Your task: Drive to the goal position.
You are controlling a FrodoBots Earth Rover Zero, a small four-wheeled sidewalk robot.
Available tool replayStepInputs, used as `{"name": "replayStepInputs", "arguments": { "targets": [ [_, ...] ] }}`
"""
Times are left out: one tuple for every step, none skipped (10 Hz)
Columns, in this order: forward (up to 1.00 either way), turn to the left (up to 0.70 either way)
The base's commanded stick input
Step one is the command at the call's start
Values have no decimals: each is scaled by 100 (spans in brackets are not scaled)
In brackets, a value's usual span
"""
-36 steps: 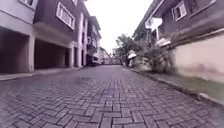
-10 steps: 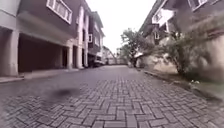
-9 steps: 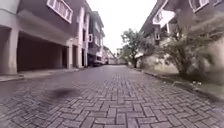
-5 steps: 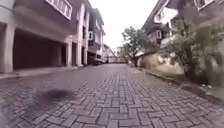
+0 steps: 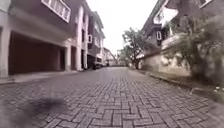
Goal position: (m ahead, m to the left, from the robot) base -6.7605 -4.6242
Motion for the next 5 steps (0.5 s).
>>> {"name": "replayStepInputs", "arguments": {
  "targets": [
    [69, -25],
    [69, -27],
    [69, 1],
    [69, 3],
    [69, 3]
  ]
}}
